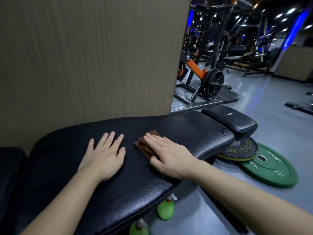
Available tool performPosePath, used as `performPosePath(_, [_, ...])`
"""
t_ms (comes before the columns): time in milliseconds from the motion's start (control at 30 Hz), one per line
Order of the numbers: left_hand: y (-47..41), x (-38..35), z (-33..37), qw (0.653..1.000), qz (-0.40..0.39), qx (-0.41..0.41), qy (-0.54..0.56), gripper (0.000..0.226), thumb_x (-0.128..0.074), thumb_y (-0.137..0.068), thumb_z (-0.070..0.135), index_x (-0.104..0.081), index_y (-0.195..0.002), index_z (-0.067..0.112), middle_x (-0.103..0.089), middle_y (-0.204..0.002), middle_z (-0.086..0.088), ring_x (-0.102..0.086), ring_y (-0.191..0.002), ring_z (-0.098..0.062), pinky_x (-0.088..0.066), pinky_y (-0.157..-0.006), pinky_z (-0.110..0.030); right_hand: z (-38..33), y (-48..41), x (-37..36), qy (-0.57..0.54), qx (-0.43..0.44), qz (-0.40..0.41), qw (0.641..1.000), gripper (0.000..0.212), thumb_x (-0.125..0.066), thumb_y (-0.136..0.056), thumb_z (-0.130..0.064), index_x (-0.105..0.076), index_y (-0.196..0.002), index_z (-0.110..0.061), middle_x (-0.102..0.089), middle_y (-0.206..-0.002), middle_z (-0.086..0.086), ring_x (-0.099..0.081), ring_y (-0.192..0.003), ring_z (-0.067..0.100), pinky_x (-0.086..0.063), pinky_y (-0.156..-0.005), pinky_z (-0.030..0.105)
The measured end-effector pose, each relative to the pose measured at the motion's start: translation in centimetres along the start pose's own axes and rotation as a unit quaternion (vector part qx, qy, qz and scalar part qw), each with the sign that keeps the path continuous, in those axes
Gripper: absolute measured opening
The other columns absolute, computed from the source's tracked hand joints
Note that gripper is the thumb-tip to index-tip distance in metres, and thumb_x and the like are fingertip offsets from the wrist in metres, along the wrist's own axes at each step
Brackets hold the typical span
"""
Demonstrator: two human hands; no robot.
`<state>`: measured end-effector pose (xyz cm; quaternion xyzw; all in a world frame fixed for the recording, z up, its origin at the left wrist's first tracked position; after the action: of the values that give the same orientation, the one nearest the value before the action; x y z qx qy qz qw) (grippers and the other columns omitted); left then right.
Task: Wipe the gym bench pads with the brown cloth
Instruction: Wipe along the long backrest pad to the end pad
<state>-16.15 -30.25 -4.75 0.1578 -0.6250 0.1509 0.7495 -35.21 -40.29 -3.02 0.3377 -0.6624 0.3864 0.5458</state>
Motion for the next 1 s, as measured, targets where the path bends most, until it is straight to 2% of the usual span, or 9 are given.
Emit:
performPosePath(167, [-0.3,-0.2,0.1,1.000,-0.008,0.003,-0.006,0.060,-0.005,-0.102,0.051,0.006,-0.159,0.036,0.015,-0.167,0.008,0.018,-0.152,-0.010,0.009,-0.123,-0.047,4.5,1.7,1.0,-0.003,-0.067,-0.006,0.998,0.075,-0.026,-0.085,-0.048,-0.015,-0.157,-0.029,-0.012,-0.164,-0.013,-0.009,-0.149,0.003,-0.011,-0.122,0.031])
performPosePath(267, [-0.3,-0.3,0.1,1.000,-0.006,0.003,-0.014,0.060,-0.005,-0.102,0.052,0.007,-0.159,0.036,0.014,-0.167,0.007,0.018,-0.152,-0.010,0.008,-0.124,-0.047,9.1,-2.1,0.8,0.008,-0.147,-0.020,0.989,0.068,-0.034,-0.094,-0.041,-0.014,-0.157,-0.024,-0.012,-0.165,-0.006,-0.012,-0.150,0.012,-0.011,-0.122,0.037])
performPosePath(333, [-0.3,-0.3,0.0,1.000,0.000,0.002,-0.014,0.060,-0.006,-0.102,0.052,0.006,-0.159,0.036,0.013,-0.168,0.008,0.017,-0.152,-0.009,0.007,-0.124,-0.046,11.7,-5.4,0.4,0.013,-0.212,-0.020,0.977,0.067,-0.032,-0.094,-0.042,-0.016,-0.156,-0.021,-0.013,-0.165,-0.001,-0.015,-0.150,0.017,-0.012,-0.122,0.040])
performPosePath(400, [-0.2,-0.3,-0.1,1.000,0.010,-0.001,-0.007,0.061,-0.008,-0.102,0.052,0.004,-0.159,0.036,0.011,-0.168,0.009,0.015,-0.152,-0.008,0.006,-0.124,-0.045,12.2,-8.2,-0.2,0.021,-0.236,-0.019,0.971,0.067,-0.029,-0.094,-0.042,-0.018,-0.155,-0.018,-0.014,-0.165,0.001,-0.016,-0.150,0.018,-0.012,-0.121,0.043])
performPosePath(467, [-0.3,-0.3,-0.2,1.000,0.018,-0.001,0.004,0.063,-0.011,-0.102,0.052,0.003,-0.160,0.032,0.009,-0.168,0.010,0.013,-0.152,-0.007,0.006,-0.124,-0.044,10.6,-10.3,-0.8,0.022,-0.203,-0.019,0.979,0.066,-0.029,-0.093,-0.041,-0.019,-0.155,-0.018,-0.014,-0.165,0.002,-0.016,-0.149,0.018,-0.012,-0.121,0.043])
performPosePath(600, [-0.5,-0.2,-0.3,1.000,0.012,0.001,0.021,0.066,-0.011,-0.102,0.053,0.010,-0.159,0.027,0.011,-0.167,0.010,0.013,-0.152,-0.006,0.008,-0.124,-0.044,5.5,-11.0,-0.8,0.002,-0.065,-0.074,0.995,0.067,-0.034,-0.097,-0.035,-0.009,-0.158,-0.020,-0.006,-0.166,-0.001,-0.007,-0.151,0.014,-0.007,-0.122,0.039])
performPosePath(700, [-0.4,-0.1,-0.2,1.000,0.007,0.008,0.020,0.066,-0.010,-0.103,0.052,0.013,-0.159,0.026,0.018,-0.167,0.003,0.019,-0.152,-0.010,0.008,-0.124,-0.045,2.6,-8.1,-0.4,-0.008,0.017,-0.079,0.997,0.067,-0.036,-0.097,-0.034,-0.009,-0.158,-0.021,-0.006,-0.166,-0.003,-0.006,-0.151,0.012,-0.008,-0.123,0.040])
performPosePath(833, [0.1,0.0,0.0,1.000,0.007,0.003,0.017,0.063,-0.012,-0.105,0.046,0.012,-0.159,0.023,0.021,-0.166,-0.006,0.027,-0.150,-0.018,0.012,-0.122,-0.048,-0.2,-2.1,-0.2,-0.008,0.113,-0.053,0.992,0.071,-0.028,-0.089,-0.038,-0.014,-0.157,-0.022,-0.013,-0.165,-0.005,-0.010,-0.150,0.009,-0.012,-0.123,0.036])
performPosePath(1000, [0.3,0.2,-0.2,0.999,0.019,-0.008,0.040,0.060,-0.016,-0.105,0.034,0.006,-0.160,0.023,0.010,-0.168,-0.008,0.017,-0.153,-0.018,0.009,-0.124,-0.040,-0.5,2.4,0.4,-0.021,0.142,-0.044,0.989,0.070,-0.034,-0.091,-0.033,-0.015,-0.157,-0.024,-0.014,-0.165,-0.007,-0.009,-0.150,0.006,-0.011,-0.122,0.034])
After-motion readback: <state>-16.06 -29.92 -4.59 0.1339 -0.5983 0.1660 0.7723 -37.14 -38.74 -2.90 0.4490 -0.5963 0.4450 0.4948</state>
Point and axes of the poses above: each hand's wrist, its own y-axis away from the middle knuckle, its own x-axis out of the back of the hand, z = x × y, the point moved 3 cm from there along -y, towards the middle knuckle
